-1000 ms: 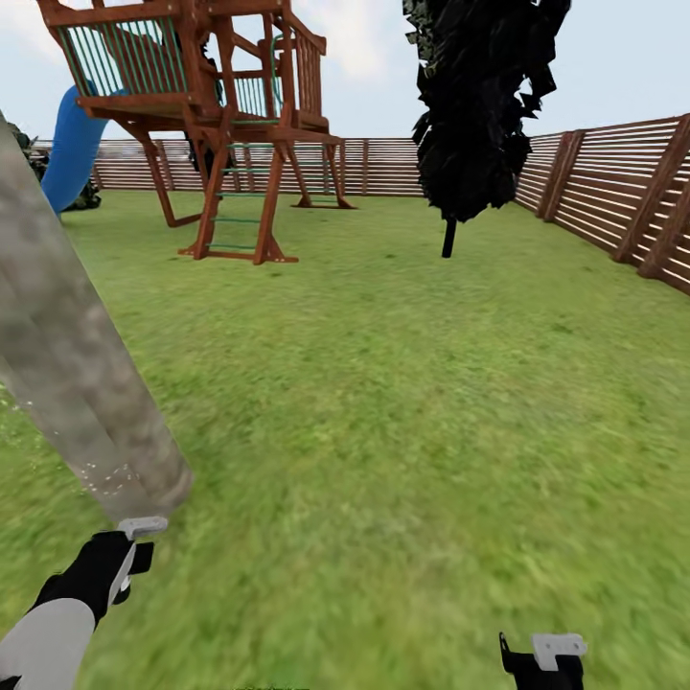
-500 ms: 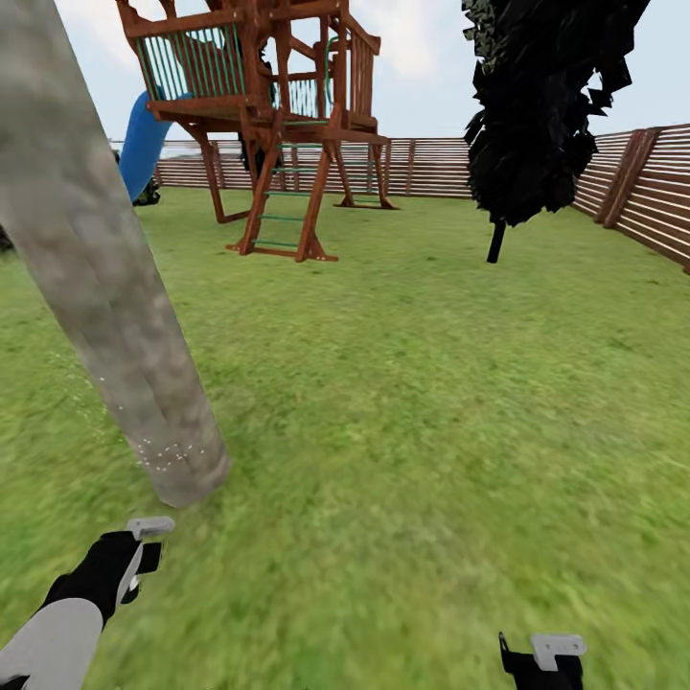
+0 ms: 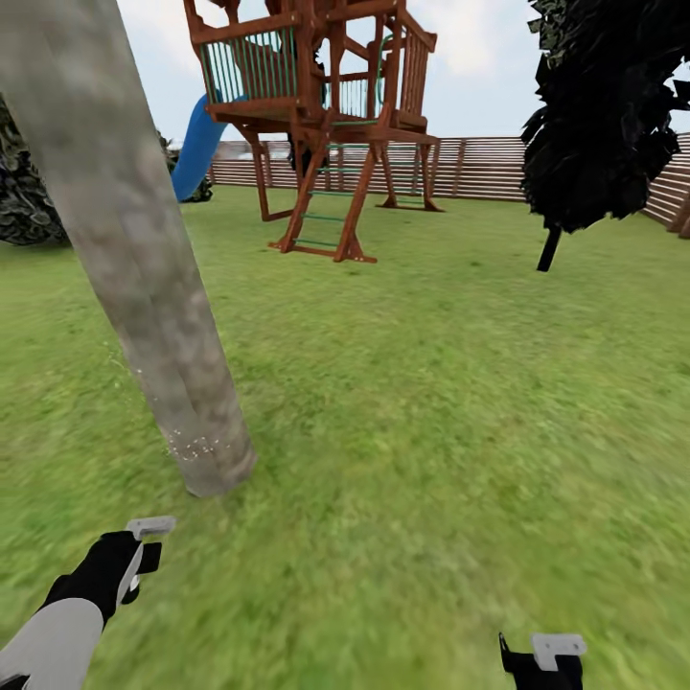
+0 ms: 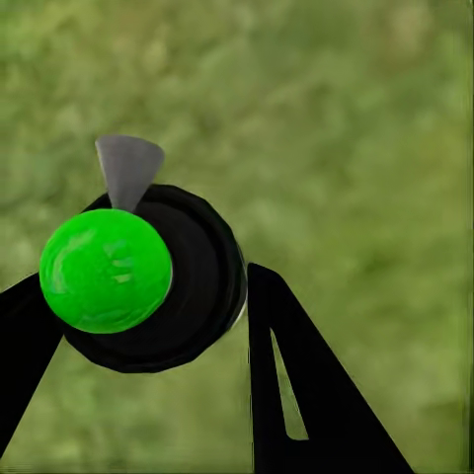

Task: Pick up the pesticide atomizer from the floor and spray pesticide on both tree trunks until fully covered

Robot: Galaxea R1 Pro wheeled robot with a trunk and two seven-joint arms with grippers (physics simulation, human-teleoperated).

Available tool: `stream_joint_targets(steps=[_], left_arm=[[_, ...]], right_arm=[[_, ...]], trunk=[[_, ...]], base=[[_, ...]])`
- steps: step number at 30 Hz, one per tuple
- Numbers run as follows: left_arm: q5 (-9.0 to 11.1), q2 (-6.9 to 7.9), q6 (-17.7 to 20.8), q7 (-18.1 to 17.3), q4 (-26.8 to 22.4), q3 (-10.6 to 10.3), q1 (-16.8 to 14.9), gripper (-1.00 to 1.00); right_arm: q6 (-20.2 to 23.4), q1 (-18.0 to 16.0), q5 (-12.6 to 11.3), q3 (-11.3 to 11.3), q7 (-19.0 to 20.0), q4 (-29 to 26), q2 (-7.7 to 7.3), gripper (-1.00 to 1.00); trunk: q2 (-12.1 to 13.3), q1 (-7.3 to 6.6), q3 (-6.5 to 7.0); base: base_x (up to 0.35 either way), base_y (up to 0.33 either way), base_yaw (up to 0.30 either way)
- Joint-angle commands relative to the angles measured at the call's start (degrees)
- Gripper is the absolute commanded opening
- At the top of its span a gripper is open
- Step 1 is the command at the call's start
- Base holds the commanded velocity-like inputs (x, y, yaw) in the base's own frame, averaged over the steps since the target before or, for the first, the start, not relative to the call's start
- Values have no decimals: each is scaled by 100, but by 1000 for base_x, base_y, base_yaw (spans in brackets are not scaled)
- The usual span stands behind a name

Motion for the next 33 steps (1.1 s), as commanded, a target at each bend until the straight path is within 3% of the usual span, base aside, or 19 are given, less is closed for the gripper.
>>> stream_joint_targets(steps=[1, 14, 18, 23, 33], left_arm=[[2, -4, 23, 8, -6, 16, -5, -100], [2, -4, -336, 8, -6, 16, -5, -100], [10, -4, -343, 8, -6, 16, -5, -100], [333, -4, -354, 8, -6, 0, -5, -100], [354, -4, -355, 8, -6, -1, -5, -100]], right_arm=[[-16, -4, 64, -23, -46, 11, -4, 100], [-16, -4, 64, -28, -47, 3, -11, 100], [-16, -4, 66, -26, -46, 3, -11, 100], [-16, -4, 64, -24, -47, 3, -9, 100], [-16, -4, 60, -26, -46, 3, -9, 100]], trunk=[[-2, 1, -5], [-2, 1, -5], [-2, 1, -5], [-2, 1, -5], [-2, 1, -5]], base=[[230, -202, 131], [118, -260, 27], [101, -274, 256], [145, -267, 276], [194, -233, 277]])
